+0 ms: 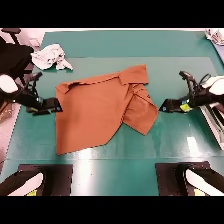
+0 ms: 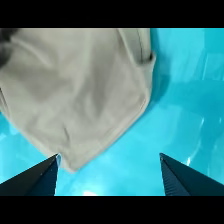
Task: Fold the shirts.
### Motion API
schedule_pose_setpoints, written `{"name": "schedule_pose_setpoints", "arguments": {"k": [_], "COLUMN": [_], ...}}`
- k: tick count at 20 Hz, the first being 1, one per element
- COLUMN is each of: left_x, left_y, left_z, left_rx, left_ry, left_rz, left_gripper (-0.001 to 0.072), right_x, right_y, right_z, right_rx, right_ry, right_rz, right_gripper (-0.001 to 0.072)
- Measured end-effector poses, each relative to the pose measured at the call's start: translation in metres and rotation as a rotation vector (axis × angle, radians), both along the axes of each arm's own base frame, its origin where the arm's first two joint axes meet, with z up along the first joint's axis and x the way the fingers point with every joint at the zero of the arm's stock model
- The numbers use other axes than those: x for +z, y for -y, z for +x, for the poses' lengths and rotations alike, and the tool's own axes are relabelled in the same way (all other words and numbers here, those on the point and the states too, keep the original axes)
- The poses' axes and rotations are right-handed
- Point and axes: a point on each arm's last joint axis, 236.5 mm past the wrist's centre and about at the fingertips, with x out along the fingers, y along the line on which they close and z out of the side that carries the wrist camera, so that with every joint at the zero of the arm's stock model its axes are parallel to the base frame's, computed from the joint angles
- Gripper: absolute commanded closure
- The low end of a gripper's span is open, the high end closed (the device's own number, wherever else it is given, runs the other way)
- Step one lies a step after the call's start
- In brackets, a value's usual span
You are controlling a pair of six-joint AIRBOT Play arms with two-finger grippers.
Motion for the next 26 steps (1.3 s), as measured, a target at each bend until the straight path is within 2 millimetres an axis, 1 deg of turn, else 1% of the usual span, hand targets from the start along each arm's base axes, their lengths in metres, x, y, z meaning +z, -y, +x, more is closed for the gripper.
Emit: {"name": "schedule_pose_setpoints", "arguments": {"k": [3,5,7,9,12,14,16,18,19,22,23,24,25,26], "left_x": [-0.017,-0.031,-0.046,-0.059,-0.078,-0.089,-0.096,-0.101,-0.103,-0.107,-0.108,-0.11,-0.112,-0.112], "left_y": [0.001,-0.004,-0.013,-0.016,-0.014,-0.011,-0.007,-0.002,0.001,0.013,0.016,0.018,0.019,0.02], "left_z": [-0.016,-0.025,-0.038,-0.054,-0.085,-0.1,-0.111,-0.115,-0.116,-0.122,-0.124,-0.124,-0.122,-0.118], "left_rx": [0.005,0.02,0.059,0.078,0.06,0.045,0.031,0.022,0.015,0.005,0.006,0.009,0.013,0.018], "left_ry": [-0.032,-0.058,-0.109,-0.166,-0.265,-0.309,-0.335,-0.337,-0.335,-0.343,-0.344,-0.339,-0.326,-0.314], "left_rz": [-0.006,0.005,0.017,0.012,-0.004,-0.019,-0.037,-0.058,-0.072,-0.123,-0.138,-0.146,-0.151,-0.157], "left_gripper": [0.0042,0.0042,0.0042,0.0042,0.0043,0.0044,0.005,0.0311,0.0347,0.0348,0.0435,0.0579,0.0597,0.0682], "right_x": [-0.012,-0.017,-0.019,-0.02,-0.021,-0.025,-0.029,-0.031,-0.032,-0.033,-0.033,-0.033,-0.034,-0.034], "right_y": [0.003,0.002,-0.002,-0.003,-0.005,-0.006,-0.007,-0.008,-0.009,-0.009,-0.009,-0.009,-0.009,-0.008], "right_z": [-0.019,-0.026,-0.03,-0.032,-0.033,-0.034,-0.036,-0.038,-0.039,-0.04,-0.04,-0.04,-0.038,-0.036], "right_rx": [-0.056,-0.095,-0.126,-0.142,-0.152,-0.155,-0.151,-0.146,-0.145,-0.141,-0.141,-0.141,-0.145,-0.149], "right_ry": [-0.004,-0.004,-0.003,-0.002,-0.005,-0.022,-0.043,-0.06,-0.065,-0.074,-0.074,-0.073,-0.067,-0.059], "right_rz": [0.033,0.076,0.122,0.144,0.162,0.171,0.179,0.185,0.187,0.189,0.189,0.189,0.187,0.184], "right_gripper": [0.0017,0.0017,0.0017,0.0017,0.0017,0.0017,0.0017,0.0017,0.0017,0.0017,0.0017,0.0017,0.0017,0.0017]}}
